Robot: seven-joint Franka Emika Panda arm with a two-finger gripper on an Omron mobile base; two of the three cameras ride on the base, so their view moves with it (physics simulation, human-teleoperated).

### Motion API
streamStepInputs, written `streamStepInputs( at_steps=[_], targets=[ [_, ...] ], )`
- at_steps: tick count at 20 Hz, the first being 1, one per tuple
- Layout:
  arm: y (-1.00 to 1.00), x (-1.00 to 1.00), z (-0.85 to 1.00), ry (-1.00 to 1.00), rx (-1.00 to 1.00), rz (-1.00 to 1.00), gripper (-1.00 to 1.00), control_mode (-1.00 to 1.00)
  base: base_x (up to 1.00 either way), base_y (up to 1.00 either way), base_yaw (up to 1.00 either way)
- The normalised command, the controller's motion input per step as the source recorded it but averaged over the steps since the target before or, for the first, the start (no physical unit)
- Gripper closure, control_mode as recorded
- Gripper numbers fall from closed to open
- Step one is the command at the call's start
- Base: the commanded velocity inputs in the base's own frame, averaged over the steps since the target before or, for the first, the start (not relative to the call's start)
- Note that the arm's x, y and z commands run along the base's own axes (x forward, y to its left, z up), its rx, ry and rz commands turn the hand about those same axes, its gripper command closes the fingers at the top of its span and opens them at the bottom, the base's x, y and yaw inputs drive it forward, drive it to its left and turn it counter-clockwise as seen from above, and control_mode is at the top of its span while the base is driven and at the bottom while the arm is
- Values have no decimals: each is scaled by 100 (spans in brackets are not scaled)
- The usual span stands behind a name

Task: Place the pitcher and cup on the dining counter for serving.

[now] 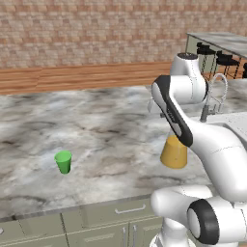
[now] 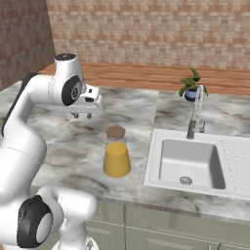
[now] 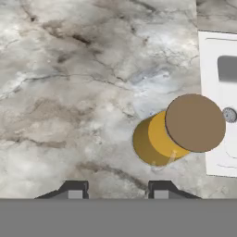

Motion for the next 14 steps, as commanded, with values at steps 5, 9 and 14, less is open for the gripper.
streamStepInputs(
  at_steps=[5, 9, 14],
  targets=[
    [-15, -26, -8, 0, 1, -3, -100, -100, 0, 0, 0],
    [-19, -18, -50, 8, -1, -17, -100, -100, 0, 0, 0],
    [-33, 3, -81, 9, -4, -35, -100, -100, 0, 0, 0]
  ],
)
